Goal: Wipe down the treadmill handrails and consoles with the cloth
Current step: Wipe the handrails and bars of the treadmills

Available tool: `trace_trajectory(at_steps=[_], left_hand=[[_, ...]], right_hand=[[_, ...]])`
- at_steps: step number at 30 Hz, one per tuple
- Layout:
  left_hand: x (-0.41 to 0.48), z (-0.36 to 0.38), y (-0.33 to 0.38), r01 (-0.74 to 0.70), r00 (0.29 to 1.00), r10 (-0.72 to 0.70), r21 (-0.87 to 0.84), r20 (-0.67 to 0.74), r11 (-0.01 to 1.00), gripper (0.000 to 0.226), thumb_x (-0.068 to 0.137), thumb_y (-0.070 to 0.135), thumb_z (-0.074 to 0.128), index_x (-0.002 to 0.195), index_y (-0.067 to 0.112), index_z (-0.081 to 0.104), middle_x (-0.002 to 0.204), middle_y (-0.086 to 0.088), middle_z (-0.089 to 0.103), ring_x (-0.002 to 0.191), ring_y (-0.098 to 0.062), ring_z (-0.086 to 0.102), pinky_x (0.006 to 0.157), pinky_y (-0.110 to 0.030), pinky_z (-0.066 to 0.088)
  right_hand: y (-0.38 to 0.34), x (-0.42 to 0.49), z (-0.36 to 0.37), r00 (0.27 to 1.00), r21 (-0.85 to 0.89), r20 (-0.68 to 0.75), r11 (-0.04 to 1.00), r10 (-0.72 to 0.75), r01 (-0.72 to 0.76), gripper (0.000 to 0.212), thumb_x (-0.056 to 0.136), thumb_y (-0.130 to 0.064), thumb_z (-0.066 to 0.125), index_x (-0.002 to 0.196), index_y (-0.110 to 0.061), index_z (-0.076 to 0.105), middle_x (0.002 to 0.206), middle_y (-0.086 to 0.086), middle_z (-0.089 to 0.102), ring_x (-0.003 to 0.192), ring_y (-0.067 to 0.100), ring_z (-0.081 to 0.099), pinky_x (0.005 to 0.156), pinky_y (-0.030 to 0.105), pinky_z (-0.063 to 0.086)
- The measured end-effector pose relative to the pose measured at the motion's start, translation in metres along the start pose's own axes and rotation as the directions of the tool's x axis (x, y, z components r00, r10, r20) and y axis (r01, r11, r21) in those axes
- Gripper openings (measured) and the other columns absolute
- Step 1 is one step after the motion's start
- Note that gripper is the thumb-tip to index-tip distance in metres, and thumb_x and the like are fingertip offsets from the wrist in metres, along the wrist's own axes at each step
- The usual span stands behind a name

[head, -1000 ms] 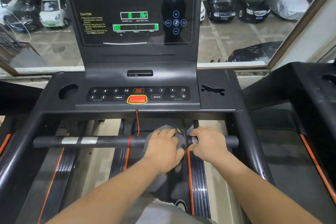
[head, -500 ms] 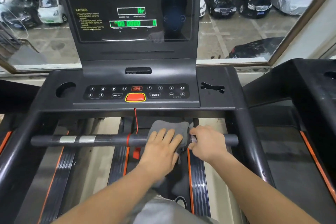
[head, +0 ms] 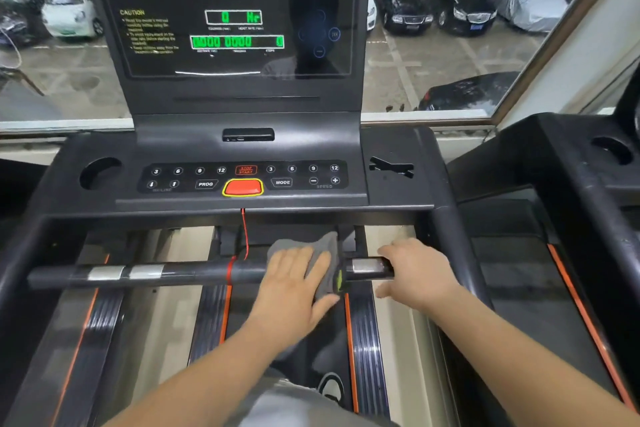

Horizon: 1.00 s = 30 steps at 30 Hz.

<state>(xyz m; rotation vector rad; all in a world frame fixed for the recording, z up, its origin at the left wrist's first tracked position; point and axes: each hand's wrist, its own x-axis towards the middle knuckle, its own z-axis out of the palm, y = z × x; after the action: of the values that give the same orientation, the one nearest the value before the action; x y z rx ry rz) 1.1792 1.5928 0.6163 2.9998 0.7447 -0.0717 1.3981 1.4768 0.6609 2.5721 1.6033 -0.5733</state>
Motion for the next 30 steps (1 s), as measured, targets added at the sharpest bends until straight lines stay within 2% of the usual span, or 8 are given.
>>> trace_trajectory(at_steps=[5, 7, 11, 14, 17, 22, 27, 30], left_hand=[[0.028, -0.018, 0.006, 0.024, 0.983, -0.051, 0.154, 0.174, 0.988, 0.074, 0.093, 0.079, 0.027, 0.134, 0.021, 0.048, 0.114, -0.008, 0.06, 0.103, -0.032, 0.056, 0.085, -0.046, 0.043], [0.055, -0.029, -0.003, 0.015, 0.959, -0.014, -0.001, 0.281, 1.0, 0.073, 0.095, 0.079, 0.018, 0.128, 0.022, 0.051, 0.118, -0.008, 0.066, 0.109, -0.033, 0.061, 0.085, -0.043, 0.044], [0.106, -0.039, -0.012, 0.362, 0.772, -0.069, -0.349, 0.632, 0.865, 0.076, 0.103, 0.065, 0.016, 0.136, 0.011, 0.06, 0.144, -0.016, 0.058, 0.129, -0.034, 0.055, 0.105, -0.04, 0.041], [0.087, -0.021, 0.012, 0.229, 0.918, -0.161, -0.152, 0.362, 0.962, 0.068, 0.103, 0.065, 0.017, 0.122, 0.016, 0.06, 0.121, -0.012, 0.068, 0.112, -0.035, 0.062, 0.094, -0.044, 0.045], [0.031, -0.013, 0.042, 0.048, 0.982, -0.059, 0.065, 0.181, 0.997, 0.071, 0.092, 0.071, 0.041, 0.136, 0.016, 0.048, 0.119, -0.011, 0.059, 0.104, -0.036, 0.055, 0.09, -0.049, 0.041], [0.066, -0.017, 0.028, -0.092, 0.964, 0.074, 0.061, 0.254, 0.994, 0.067, 0.095, 0.074, 0.031, 0.132, 0.02, 0.043, 0.12, -0.01, 0.061, 0.107, -0.034, 0.06, 0.086, -0.046, 0.046], [0.123, -0.032, 0.018, 0.133, 0.804, 0.133, -0.394, 0.579, 0.909, 0.066, 0.105, 0.061, 0.019, 0.128, 0.014, 0.059, 0.125, -0.016, 0.066, 0.118, -0.035, 0.061, 0.102, -0.041, 0.045], [0.1, -0.022, 0.03, 0.034, 0.939, 0.032, -0.184, 0.342, 0.982, 0.053, 0.105, 0.059, 0.024, 0.126, 0.019, 0.051, 0.111, -0.01, 0.067, 0.104, -0.035, 0.065, 0.088, -0.044, 0.05]], right_hand=[[0.01, 0.0, 0.004, 0.998, 0.032, -0.067, 0.999, 0.018, -0.016, 0.033, 0.092, -0.038, 0.062, 0.125, -0.036, 0.064, 0.116, -0.015, 0.06, 0.115, 0.013, 0.054, 0.079, 0.029, 0.043], [0.009, 0.0, 0.001, 0.997, 0.053, -0.067, 0.998, 0.04, -0.037, 0.032, 0.092, -0.039, 0.064, 0.124, -0.037, 0.065, 0.115, -0.016, 0.06, 0.114, 0.012, 0.054, 0.08, 0.029, 0.044], [0.007, -0.001, -0.001, 0.996, 0.065, -0.068, 0.997, 0.05, -0.045, 0.028, 0.09, -0.038, 0.064, 0.118, -0.037, 0.066, 0.111, -0.014, 0.061, 0.113, 0.013, 0.054, 0.077, 0.028, 0.043], [0.008, -0.001, 0.004, 0.994, 0.071, -0.091, 0.996, 0.067, -0.061, 0.025, 0.085, -0.033, 0.066, 0.11, -0.034, 0.068, 0.106, -0.012, 0.063, 0.11, 0.012, 0.055, 0.075, 0.027, 0.048], [0.011, -0.002, 0.011, 0.99, 0.104, -0.121, 0.993, 0.076, -0.064, 0.034, 0.082, -0.031, 0.069, 0.115, -0.038, 0.069, 0.112, -0.016, 0.065, 0.112, 0.01, 0.056, 0.077, 0.025, 0.047], [0.011, -0.004, 0.011, 0.989, 0.108, -0.134, 0.993, 0.07, -0.055, 0.032, 0.078, -0.028, 0.068, 0.109, -0.037, 0.071, 0.108, -0.016, 0.067, 0.108, 0.012, 0.058, 0.077, 0.029, 0.052], [0.008, -0.009, 0.011, 0.988, 0.08, -0.115, 0.993, 0.1, -0.091, 0.029, 0.077, -0.022, 0.057, 0.102, -0.028, 0.067, 0.104, -0.011, 0.066, 0.106, 0.016, 0.058, 0.07, 0.03, 0.053], [0.002, -0.01, 0.005, 0.994, 0.067, -0.064, 0.994, 0.094, -0.089, 0.019, 0.088, -0.018, 0.055, 0.103, -0.026, 0.064, 0.108, -0.008, 0.064, 0.112, 0.018, 0.057, 0.072, 0.03, 0.051]])
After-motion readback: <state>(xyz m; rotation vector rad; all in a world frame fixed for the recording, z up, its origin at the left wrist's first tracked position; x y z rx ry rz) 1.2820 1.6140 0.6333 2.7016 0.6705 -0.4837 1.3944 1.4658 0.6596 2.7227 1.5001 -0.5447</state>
